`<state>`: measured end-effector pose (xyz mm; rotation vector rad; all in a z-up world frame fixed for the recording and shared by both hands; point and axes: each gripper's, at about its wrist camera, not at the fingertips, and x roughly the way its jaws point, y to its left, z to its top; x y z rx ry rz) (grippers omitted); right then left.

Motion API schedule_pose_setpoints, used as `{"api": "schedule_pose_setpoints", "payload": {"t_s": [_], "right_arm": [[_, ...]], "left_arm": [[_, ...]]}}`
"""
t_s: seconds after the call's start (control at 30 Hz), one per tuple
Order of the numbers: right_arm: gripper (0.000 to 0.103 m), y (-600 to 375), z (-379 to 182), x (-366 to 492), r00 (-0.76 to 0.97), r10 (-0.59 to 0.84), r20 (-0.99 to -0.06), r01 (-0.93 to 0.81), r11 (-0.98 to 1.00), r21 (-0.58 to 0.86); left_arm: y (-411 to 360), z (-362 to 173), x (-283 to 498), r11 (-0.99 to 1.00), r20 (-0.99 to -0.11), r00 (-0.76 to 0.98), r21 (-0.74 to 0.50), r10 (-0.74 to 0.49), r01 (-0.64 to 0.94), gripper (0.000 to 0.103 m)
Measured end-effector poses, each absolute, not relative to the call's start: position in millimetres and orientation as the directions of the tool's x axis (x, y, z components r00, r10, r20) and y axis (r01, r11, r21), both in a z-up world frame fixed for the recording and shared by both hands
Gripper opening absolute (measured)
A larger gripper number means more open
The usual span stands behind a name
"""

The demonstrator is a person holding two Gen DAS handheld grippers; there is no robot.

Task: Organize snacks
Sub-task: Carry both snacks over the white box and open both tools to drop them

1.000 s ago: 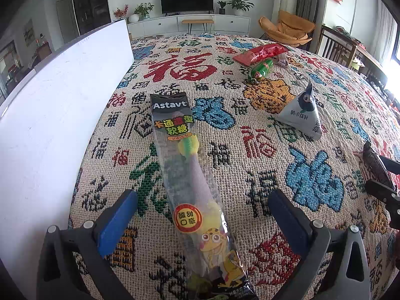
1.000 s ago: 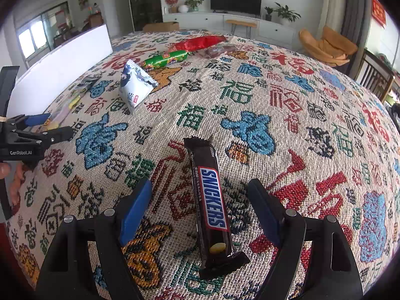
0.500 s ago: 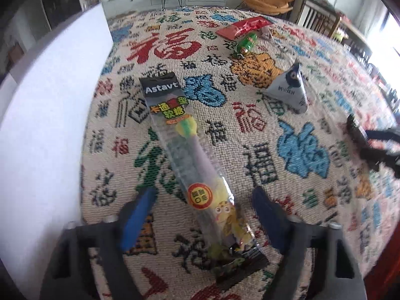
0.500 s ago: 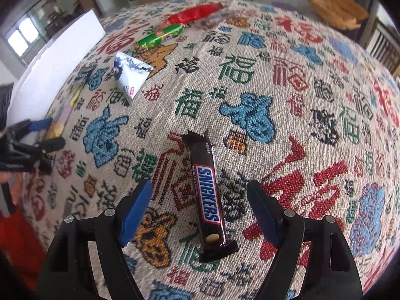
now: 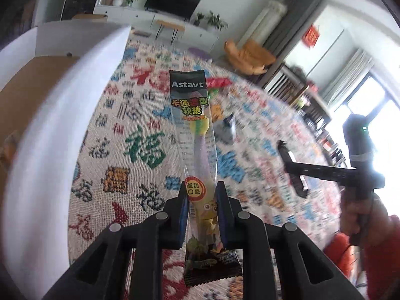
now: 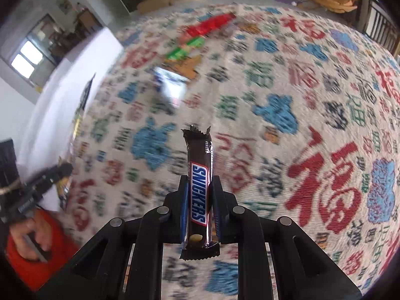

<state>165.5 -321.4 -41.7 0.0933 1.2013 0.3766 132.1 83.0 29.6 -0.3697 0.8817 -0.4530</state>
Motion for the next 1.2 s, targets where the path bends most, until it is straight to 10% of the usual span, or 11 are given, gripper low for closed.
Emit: {"api": "schedule_pose_setpoints", "payload": {"t_s": [0.33, 0.4, 0.47, 0.53, 0.7, 0.9, 1.2], "right_arm": [[0.018, -121.9, 106.7, 176.0, 0.313, 0.676, -0.667, -0.537, 0.705, 0.463], [0.024, -78.5, 118.2, 175.8, 0.302, 0.701, -0.646, -0.575, 0.674, 0.463], [0.061, -49.1, 122.5, 177.2, 0.310, 0.718, -0.623, -0.587, 0.660, 0.468], [0.073, -41.7, 121.8, 174.9, 0.346, 0.708, -0.616, -0.580, 0.677, 0.453], [0.074, -91.4, 86.1, 158.8, 0.456, 0.603, -0.654, -0.583, 0.758, 0.292], [0.073, -242.4, -64.7, 157.0, 0.581, 0.068, -0.811, -0.372, 0.909, -0.189], [0.073, -417.5, -97.5, 150.9, 0.628, -0.130, -0.767, -0.025, 0.982, -0.186]], "left_arm": [[225.3, 136.8, 116.2, 0.927, -0.583, 0.766, -0.372, -0.270, 0.043, 0.020], [247.2, 134.4, 121.5, 0.960, -0.623, 0.770, -0.274, -0.137, -0.051, 0.034], [273.7, 120.8, 125.6, 0.967, -0.650, 0.757, -0.143, 0.069, -0.212, 0.089], [287.4, 110.3, 120.0, 0.947, -0.660, 0.733, -0.103, 0.163, -0.304, 0.090], [284.7, 103.6, 89.8, 0.922, -0.591, 0.804, -0.271, 0.067, -0.276, 0.090], [175.3, 123.0, 89.0, 0.947, -0.541, 0.808, -0.314, -0.233, 0.063, 0.097], [-9.0, 22.0, 143.4, 0.864, -0.725, 0.481, -0.340, -0.493, 0.373, 0.102]]}}
